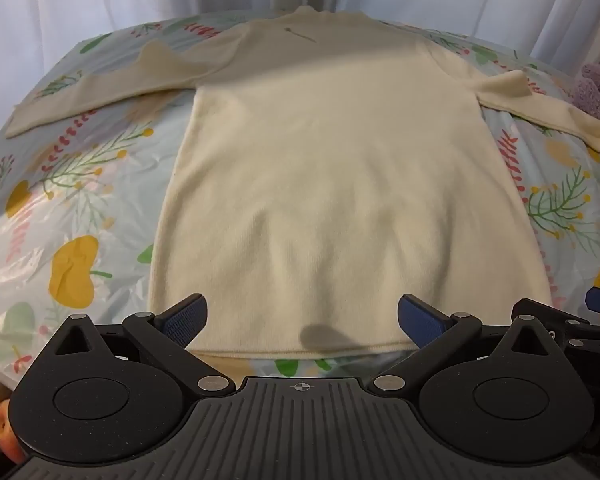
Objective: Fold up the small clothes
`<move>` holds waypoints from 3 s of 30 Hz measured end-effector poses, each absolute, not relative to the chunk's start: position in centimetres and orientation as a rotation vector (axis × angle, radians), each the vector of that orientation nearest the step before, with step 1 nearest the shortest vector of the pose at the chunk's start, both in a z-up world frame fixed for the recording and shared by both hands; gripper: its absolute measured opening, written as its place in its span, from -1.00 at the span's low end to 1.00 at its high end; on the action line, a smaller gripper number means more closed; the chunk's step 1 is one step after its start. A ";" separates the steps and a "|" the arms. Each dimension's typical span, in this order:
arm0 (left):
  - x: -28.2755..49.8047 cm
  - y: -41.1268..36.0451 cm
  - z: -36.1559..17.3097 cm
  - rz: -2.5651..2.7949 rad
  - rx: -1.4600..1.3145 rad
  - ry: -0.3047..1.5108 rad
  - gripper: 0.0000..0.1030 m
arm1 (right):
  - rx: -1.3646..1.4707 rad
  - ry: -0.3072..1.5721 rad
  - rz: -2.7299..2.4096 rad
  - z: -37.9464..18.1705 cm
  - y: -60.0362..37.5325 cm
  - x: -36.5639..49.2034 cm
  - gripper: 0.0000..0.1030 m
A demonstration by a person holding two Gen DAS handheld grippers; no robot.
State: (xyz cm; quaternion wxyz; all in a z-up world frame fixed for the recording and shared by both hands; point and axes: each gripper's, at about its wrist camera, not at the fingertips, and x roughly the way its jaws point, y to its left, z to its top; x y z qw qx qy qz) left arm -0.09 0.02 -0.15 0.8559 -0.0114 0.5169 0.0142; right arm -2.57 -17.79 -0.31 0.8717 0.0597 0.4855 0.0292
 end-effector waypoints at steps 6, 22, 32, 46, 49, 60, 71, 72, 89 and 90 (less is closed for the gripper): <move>-0.1 0.0 -0.2 0.030 -0.024 1.087 1.00 | 0.138 1.016 0.057 -0.3 -17.9 -2.7 0.92; -0.2 0.0 -0.2 0.031 -0.023 1.086 1.00 | 0.159 1.019 0.053 -0.3 -18.2 -2.9 0.92; -0.2 0.0 -0.2 0.031 -0.020 1.090 1.00 | 0.174 1.020 0.050 -0.3 -18.5 -3.1 0.92; -0.1 0.1 -0.3 0.041 -0.026 1.095 1.00 | 0.173 1.022 0.054 -0.3 -18.4 -3.0 0.92; -0.1 0.1 -0.4 0.043 -0.026 1.097 1.00 | 0.176 1.024 0.053 -0.4 -18.4 -3.0 0.92; -0.1 0.1 -0.5 0.047 -0.031 1.102 1.00 | 0.175 1.026 0.054 -0.4 -18.5 -3.1 0.92; -0.2 0.1 -0.6 0.049 -0.032 1.104 1.00 | 0.177 1.025 0.054 -0.5 -18.6 -3.3 0.92; -0.2 0.1 -0.6 0.050 -0.033 1.104 1.00 | 0.177 1.026 0.053 -0.6 -18.6 -3.3 0.92; -0.4 0.3 -0.6 0.055 -0.041 1.113 1.00 | 0.177 1.032 0.058 -0.6 -18.5 -3.5 0.92; -0.4 0.3 -0.6 0.055 -0.041 1.113 1.00 | 0.178 1.031 0.058 -0.6 -18.5 -3.5 0.92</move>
